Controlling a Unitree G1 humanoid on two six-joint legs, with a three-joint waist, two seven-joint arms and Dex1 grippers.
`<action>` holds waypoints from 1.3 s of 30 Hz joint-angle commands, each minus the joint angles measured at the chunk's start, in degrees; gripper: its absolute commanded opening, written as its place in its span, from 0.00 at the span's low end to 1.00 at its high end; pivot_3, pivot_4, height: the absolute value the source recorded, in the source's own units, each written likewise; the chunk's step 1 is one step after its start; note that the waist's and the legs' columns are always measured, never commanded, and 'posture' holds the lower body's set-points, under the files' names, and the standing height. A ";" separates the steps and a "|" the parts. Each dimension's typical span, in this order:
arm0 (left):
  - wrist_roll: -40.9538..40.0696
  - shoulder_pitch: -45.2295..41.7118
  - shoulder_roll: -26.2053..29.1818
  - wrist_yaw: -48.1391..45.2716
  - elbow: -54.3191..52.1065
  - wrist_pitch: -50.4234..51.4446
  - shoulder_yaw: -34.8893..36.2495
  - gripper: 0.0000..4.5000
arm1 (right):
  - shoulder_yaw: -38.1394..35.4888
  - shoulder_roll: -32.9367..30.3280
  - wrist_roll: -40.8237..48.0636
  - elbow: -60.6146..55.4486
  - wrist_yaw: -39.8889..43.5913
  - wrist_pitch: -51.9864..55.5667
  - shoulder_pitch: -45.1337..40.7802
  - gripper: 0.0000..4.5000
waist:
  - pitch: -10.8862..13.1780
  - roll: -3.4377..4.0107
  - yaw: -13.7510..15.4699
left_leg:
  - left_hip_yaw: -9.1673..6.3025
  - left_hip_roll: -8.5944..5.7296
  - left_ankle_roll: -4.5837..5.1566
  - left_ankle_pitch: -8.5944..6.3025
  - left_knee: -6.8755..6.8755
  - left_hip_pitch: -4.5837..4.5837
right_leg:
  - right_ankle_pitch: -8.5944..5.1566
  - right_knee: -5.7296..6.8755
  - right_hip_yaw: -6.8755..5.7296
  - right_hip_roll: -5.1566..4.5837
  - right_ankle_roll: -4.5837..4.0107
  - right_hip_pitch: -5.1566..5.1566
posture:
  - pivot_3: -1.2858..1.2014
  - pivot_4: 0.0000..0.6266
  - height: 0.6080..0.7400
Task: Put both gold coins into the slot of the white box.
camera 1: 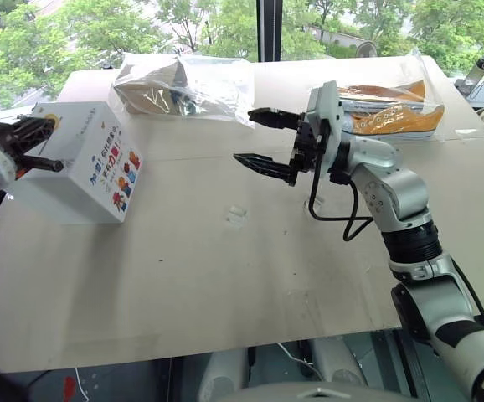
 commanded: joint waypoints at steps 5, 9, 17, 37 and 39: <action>4.10 -2.01 -3.03 -1.56 2.23 -1.22 0.84 0.00 | -0.81 0.44 0.67 -0.83 -0.67 -0.50 -0.33 0.96 | -0.02 -0.03 0.00 | 0.02 -0.01 0.00 0.00 0.00 -0.02 | 0.00 0.03 0.02 -0.02 0.00 -0.04 | 0.52 0.24 1.00; 7.82 -1.72 -2.78 -2.07 3.85 -1.56 -0.90 0.00 | -0.82 0.89 0.74 -0.13 -0.47 -1.04 -0.66 0.96 | -0.02 -0.04 0.01 | 0.00 -0.01 0.00 0.00 0.00 -0.06 | 0.00 0.03 0.01 -0.04 0.00 -0.05 | 0.52 0.24 1.00; 14.46 -4.16 -2.18 -3.62 9.03 -1.53 -5.49 0.00 | -1.04 1.37 -0.02 0.99 -0.62 -2.22 -1.03 0.96 | -0.03 -0.04 -0.04 | 0.02 -0.04 0.00 0.00 0.00 -0.04 | 0.01 0.14 0.03 -0.05 0.00 -0.09 | 0.52 0.24 1.00; 18.59 -7.97 -7.16 -6.54 8.53 -8.87 -2.84 0.54 | -1.80 1.60 0.91 0.57 -0.85 -2.05 -0.66 0.98 | -0.06 -0.04 0.14 | 0.04 -0.09 -0.03 0.03 0.03 0.02 | 0.01 0.33 0.07 -0.10 0.00 -0.13 | 0.52 0.24 1.00; 16.62 -8.48 -8.25 -7.27 6.46 -7.85 -1.80 0.54 | -2.00 1.52 1.68 -0.14 -0.62 -1.33 -0.27 0.98 | -0.07 -0.07 0.23 | -0.01 -0.08 -0.06 0.04 0.07 -0.05 | 0.01 0.31 0.03 -0.12 0.00 -0.13 | 0.52 0.24 1.00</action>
